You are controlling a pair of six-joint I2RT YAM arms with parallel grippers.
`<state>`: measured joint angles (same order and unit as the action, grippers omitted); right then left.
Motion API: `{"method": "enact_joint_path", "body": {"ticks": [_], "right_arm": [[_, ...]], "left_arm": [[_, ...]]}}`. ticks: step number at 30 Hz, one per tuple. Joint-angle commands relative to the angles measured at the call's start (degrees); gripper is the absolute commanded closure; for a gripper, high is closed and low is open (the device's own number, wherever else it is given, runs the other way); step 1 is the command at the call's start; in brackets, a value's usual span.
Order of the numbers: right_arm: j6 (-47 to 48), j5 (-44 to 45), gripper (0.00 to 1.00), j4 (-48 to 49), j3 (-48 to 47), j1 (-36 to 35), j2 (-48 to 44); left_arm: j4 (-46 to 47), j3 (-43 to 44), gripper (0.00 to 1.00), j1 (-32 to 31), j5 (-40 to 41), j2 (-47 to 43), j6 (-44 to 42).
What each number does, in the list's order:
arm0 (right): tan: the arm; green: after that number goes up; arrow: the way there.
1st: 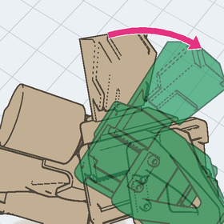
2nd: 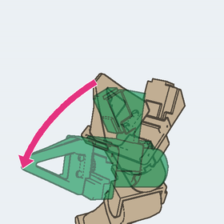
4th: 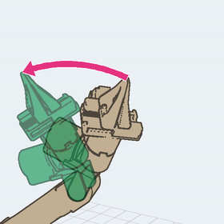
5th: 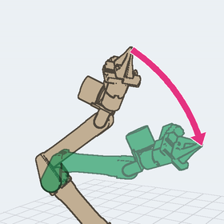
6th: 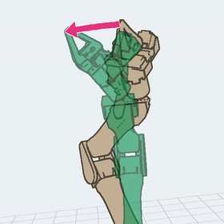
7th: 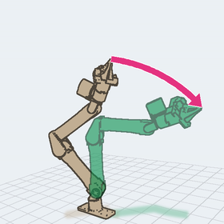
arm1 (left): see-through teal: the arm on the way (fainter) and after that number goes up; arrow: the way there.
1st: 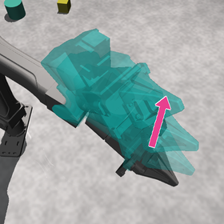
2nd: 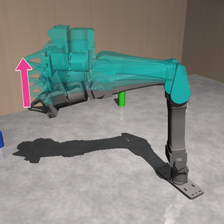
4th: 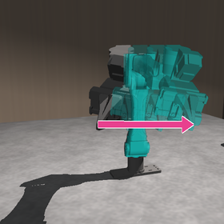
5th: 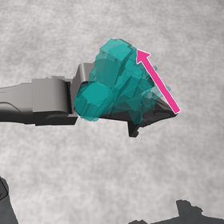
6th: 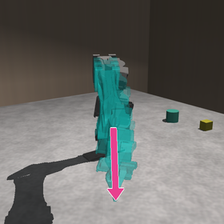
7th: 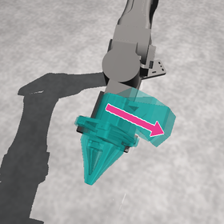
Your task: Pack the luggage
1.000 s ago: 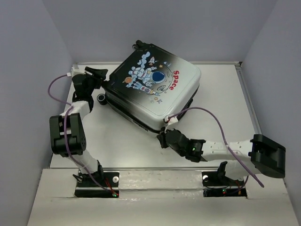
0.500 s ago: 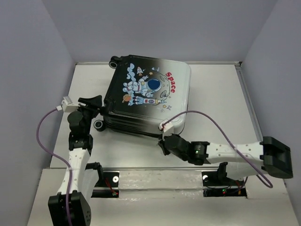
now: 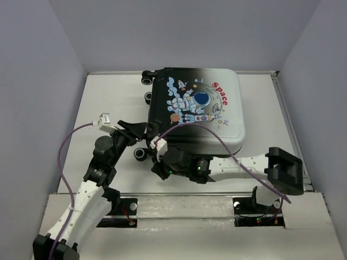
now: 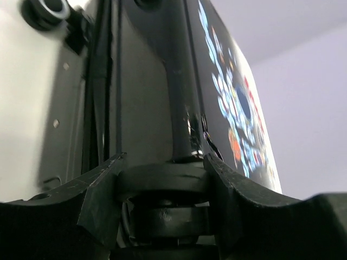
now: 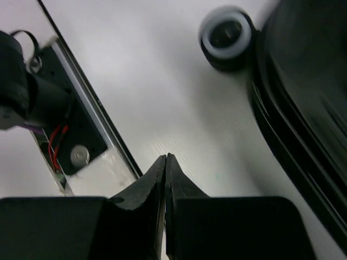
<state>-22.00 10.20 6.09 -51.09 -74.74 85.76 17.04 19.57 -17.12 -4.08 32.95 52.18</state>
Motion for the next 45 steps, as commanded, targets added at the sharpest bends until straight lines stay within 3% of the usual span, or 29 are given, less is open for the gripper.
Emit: {"method": "enact_joint_path", "body": {"ticks": [1, 6, 10, 12, 13, 14, 15, 16, 17, 18, 21, 22, 23, 27, 29, 32, 33, 35, 37, 45], "right_arm": [[8.11, -3.27, 0.93, 7.8, -9.63, -0.58, 7.31], [2.85, 2.26, 0.93, 6.31, 0.97, -0.58, 0.58], [-2.6, 12.17, 0.9, -5.18, 8.28, 0.64, -14.36], [-5.68, 14.76, 0.77, -15.11, 9.69, 3.71, -24.37], [-5.95, 13.98, 0.68, -18.36, 10.39, 8.77, -31.11], [-4.82, 11.8, 0.45, -18.57, 10.48, 11.43, -34.22], [-3.94, 6.64, 0.35, -18.57, 9.01, 13.98, -36.51], [-2.19, 7.03, 0.24, -22.22, 4.47, 17.31, -38.62], [-1.13, 7.03, 0.2, -22.26, 4.42, 18.04, -38.65], [1.23, 14.17, 0.13, -26.17, -1.06, 19.7, -38.04], [5.46, 21.62, 0.08, -28.76, -6.99, 28.55, -33.65], [6.26, 19.79, 0.07, -29.37, -8.75, 39.21, -32.59], [6.35, 17.69, 0.07, -29.29, -8.94, 45.06, -30.41], [5.21, 3.03, 0.06, -26.49, -6.13, 62.92, -27.67], [5.56, -0.6, 0.05, -24.9, -5.51, 63.93, -25.83], [5.13, -14.54, 0.06, -23.06, -6.56, 64.46, -19.5], [4.6, -23.73, 0.06, -20.96, -6.3, 64.46, -18.01], [2.5, -31.35, 0.1, -14.01, -6.74, 64.46, -12.91], [1.26, -40.75, 0.11, -10.31, -10.86, 64.46, -8.35], [-7.34, -57.1, 0.16, -9.78, -38.43, 63.85, 18.34]], "left_arm": [[-10.58, 7.56, 0.94, -4.23, -6.04, 0.2, -4.78], [-13.7, 7.77, 0.94, -4.06, -6.29, -0.69, -6.57], [-8.17, 3.99, 0.94, -4.06, -7.44, 0.8, -4.9], [-7.11, 2.84, 0.94, -4.06, -7.44, 0.98, -4.55], [-6.5, 2.23, 0.94, -4.06, -6.83, 0.72, -4.37], [-6.32, 1.96, 0.94, -4.06, -6.39, 0.28, -4.37], [-6.31, 1.7, 0.94, -4.06, -5.69, 0.01, -4.46], [-6.23, 1.35, 0.94, -4.06, -5.33, -0.34, -4.55], [-6.23, 1.17, 0.94, -4.14, -5.24, -0.6, -4.55], [-6.23, 0.91, 0.94, -4.06, -5.24, -0.95, -4.63], [-5.61, 0.29, 0.94, -4.14, -5.33, -1.31, -4.46], [-5.35, -0.06, 0.94, -4.14, -5.5, -1.31, -4.28], [-5.09, -0.24, 0.94, -4.14, -5.85, -1.31, -4.37], [-3.6, -1.29, 0.94, -4.23, -6.91, -1.48, -4.28], [-3.07, -2.17, 0.94, -4.32, -7.26, -1.57, -4.2], [-1.31, -3.48, 0.94, -4.58, -8.05, -1.31, -3.76], [-0.7, -3.75, 0.94, -4.76, -8.57, -1.22, -3.23], [0.8, -4.54, 0.94, -5.81, -8.76, -0.96, -2.88], [1.07, -4.81, 0.94, -6.86, -8.23, -0.96, -2.88], [2.21, -4.63, 0.94, -10.99, -6.38, -1.31, -2.44]]}}
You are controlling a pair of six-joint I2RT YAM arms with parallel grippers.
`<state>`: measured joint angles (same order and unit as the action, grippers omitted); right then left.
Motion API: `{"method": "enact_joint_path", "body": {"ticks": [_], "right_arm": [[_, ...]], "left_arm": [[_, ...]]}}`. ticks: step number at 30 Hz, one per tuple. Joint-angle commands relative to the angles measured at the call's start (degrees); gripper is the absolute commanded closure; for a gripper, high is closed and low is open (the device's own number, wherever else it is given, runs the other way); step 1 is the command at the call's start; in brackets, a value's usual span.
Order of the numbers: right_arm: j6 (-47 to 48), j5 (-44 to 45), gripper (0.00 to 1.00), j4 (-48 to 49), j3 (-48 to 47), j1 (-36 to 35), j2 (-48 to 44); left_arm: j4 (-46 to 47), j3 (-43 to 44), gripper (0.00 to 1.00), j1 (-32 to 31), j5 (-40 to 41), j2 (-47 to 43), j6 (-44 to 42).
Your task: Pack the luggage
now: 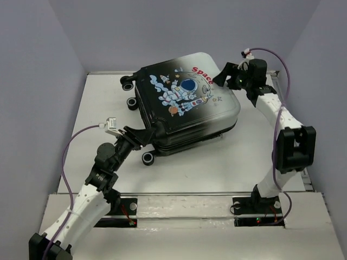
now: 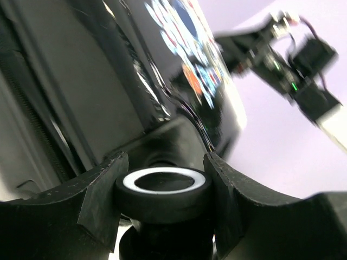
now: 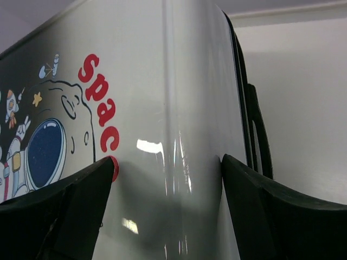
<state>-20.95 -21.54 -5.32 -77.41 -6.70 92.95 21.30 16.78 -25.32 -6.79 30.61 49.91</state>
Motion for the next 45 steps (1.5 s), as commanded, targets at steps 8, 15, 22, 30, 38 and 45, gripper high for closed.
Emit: {"method": "enact_joint_path", "body": {"ticks": [8, 15, 22, 30, 38, 45], "right_arm": [[-7.19, -20.66, 0.04, -9.26, -45.8, -6.31, 24.83], [3.36, -5.91, 0.0, -9.36, -31.35, -5.69, 2.27], [3.91, 1.58, 0.73, 6.23, 27.63, -5.69, -29.81], [3.45, 1.23, 0.52, 22.53, 47.34, -5.69, -33.72], [6.27, 2.91, 0.51, 33.26, 45.68, -5.17, -21.41], [8.29, 2.03, 0.54, 39.85, 44.89, -5.17, -14.56]], "left_arm": [[-0.91, -0.96, 0.94, -4.82, -1.92, 2.96, 0.71], [-0.29, -0.87, 0.94, -5.09, -2.27, 3.4, 0.98], [-0.29, -3.5, 0.94, -5.26, -2.18, 0.86, 3.43], [-0.21, -3.15, 0.94, -5.44, -2.88, 0.41, 7.39], [-0.47, -1.75, 0.94, -5.53, -4.02, 1.38, 8.54], [-0.64, -1.48, 0.94, -5.53, -3.85, 1.56, 8.27]]}}
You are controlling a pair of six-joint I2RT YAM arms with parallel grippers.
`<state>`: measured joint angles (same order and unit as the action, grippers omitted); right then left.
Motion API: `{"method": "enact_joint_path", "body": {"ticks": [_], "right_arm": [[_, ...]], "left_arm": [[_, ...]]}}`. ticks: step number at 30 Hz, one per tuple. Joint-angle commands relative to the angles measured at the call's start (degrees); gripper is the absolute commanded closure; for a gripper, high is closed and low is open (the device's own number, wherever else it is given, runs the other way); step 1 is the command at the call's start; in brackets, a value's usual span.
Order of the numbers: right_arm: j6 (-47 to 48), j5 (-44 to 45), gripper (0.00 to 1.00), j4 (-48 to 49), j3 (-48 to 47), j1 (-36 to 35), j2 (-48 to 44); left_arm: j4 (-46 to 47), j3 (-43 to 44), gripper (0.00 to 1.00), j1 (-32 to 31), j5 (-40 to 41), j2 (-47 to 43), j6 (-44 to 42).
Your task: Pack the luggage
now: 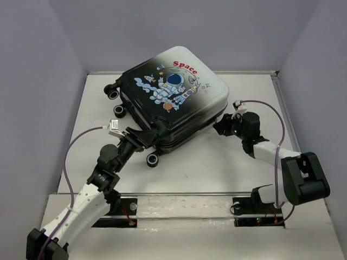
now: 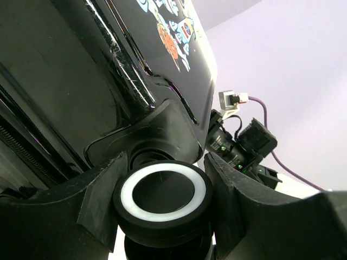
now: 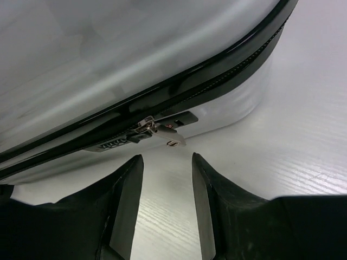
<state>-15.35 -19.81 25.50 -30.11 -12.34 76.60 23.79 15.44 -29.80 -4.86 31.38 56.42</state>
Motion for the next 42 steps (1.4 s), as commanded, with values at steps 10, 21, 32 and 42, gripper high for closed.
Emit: {"method": "enact_joint_path", "body": {"ticks": [10, 21, 32, 42], "right_arm": [[2.61, -1.28, 0.59, 26.34, 0.57, 0.47, 6.19], [0.33, -3.3, 0.92, 34.53, 0.93, 0.47, 9.36], [-1.61, 8.1, 0.93, 26.47, 5.94, -16.8, 2.86], [-6.7, 24.2, 0.93, 20.47, -1.34, -50.4, 6.89]], "left_arm": [[-4.54, 1.08, 0.94, -1.14, -5.68, 1.23, 0.53], [-5.95, 0.99, 0.94, -1.14, -4.89, -0.17, 0.44], [-0.6, 4.85, 0.94, -1.49, -6.12, 4.91, 0.44], [8.02, 17.16, 0.94, -6.32, -7.53, 19.33, 0.53]]}}
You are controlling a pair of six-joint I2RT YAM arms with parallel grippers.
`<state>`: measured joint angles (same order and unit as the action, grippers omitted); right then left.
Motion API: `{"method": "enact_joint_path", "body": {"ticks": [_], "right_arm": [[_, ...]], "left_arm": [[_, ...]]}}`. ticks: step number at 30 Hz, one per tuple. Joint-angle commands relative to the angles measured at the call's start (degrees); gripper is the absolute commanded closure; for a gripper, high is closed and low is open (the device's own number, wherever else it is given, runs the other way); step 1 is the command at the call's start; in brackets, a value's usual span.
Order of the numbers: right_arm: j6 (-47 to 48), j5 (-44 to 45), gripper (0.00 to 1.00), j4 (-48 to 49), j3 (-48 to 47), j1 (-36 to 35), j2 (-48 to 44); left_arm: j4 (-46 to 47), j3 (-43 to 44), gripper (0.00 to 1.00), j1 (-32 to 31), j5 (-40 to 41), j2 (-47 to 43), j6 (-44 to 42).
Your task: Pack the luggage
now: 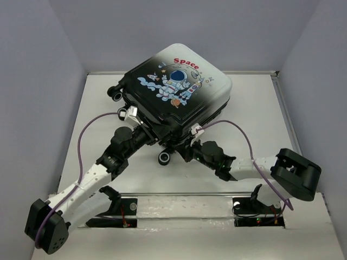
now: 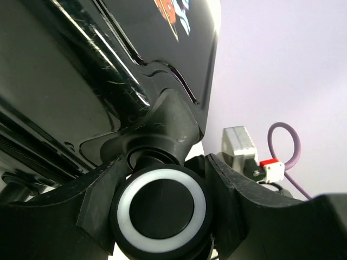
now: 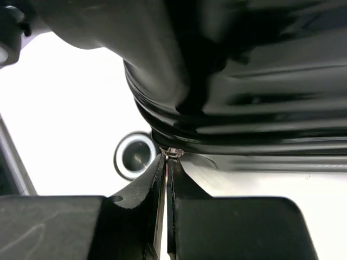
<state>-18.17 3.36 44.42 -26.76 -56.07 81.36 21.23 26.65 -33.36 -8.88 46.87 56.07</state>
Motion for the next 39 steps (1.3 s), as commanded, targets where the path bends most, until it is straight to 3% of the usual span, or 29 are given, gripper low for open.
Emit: {"method": "enact_joint_path", "body": {"ticks": [1, 14, 15, 19, 20, 21, 22, 23, 25, 26, 29, 31, 35, 37, 39], "right_arm": [[-3.8, 1.82, 0.93, 2.24, -5.57, -7.72, 2.83], [-3.09, 20.79, 0.93, 42.28, -13.66, -10.64, 19.52], [-3.79, 25.95, 0.93, 43.63, -15.23, -10.64, 21.1], [-7.4, 31.27, 0.93, 46.63, -16.66, -11.16, 24.81], [-7.4, 31.71, 0.93, 48.28, -15.35, -11.16, 23.5], [-7.23, 33.37, 0.93, 49.17, -11.51, -11.16, 22.53], [-7.57, 35.3, 0.93, 50.66, -9.12, -11.16, 20.35], [-7.58, 35.93, 0.93, 50.67, -6.92, -11.16, 19.11], [-7.14, 37.59, 0.93, 49.11, -2.01, -11.16, 16.04], [-7.49, 37.6, 0.93, 48.31, -0.85, -11.16, 16.02], [-7.75, 37.69, 0.93, 47.52, 1.18, -11.16, 14.7], [-9.15, 37.6, 0.93, 45.94, 1.36, -11.16, 14.35], [-9.25, 37.69, 0.93, 45.93, 2.59, -11.16, 14.35], [-9.69, 37.51, 0.93, 46.19, 3.38, -11.16, 13.91], [-10.12, 37.34, 0.93, 46.37, 4.69, -11.16, 13.39]], "left_arm": [[11.89, 6.39, 0.94, -3.28, -3.86, 4.62, 1.75], [18.58, 19.39, 0.94, -16.99, -1.75, 15.61, 6.77], [18.84, 21.31, 0.94, -18.13, -1.4, 17.71, 6.94], [19.46, 24.93, 0.94, -22.79, -0.87, 22.82, 6.33], [19.2, 25.2, 0.89, -22.97, -1.31, 23.17, 6.15], [17.19, 25.46, 0.74, -22.71, -1.83, 23.0, 3.98], [13.43, 28.51, 0.37, -21.58, -2.19, 22.04, 1.35], [7.74, 28.54, 0.22, -21.57, -2.28, 22.03, -2.07], [-8.91, 38.42, 0.06, -16.58, -0.8, 18.8, -13.98], [-13.89, 38.47, 0.05, -16.56, -0.26, 18.78, -17.37], [-28.06, 43.56, 0.04, -7.18, 2.11, 13.52, -26.07], [-34.72, 43.57, 0.03, 3.58, 3.69, 9.48, -30.3], [-42.85, 40.51, 0.02, 20.68, 1.17, 10.94, -42.24], [-43.47, 38.92, 0.02, 25.26, 0.01, 13.23, -45.16], [-42.25, 37.95, 0.02, 25.37, 3.85, 16.04, -44.91]]}}
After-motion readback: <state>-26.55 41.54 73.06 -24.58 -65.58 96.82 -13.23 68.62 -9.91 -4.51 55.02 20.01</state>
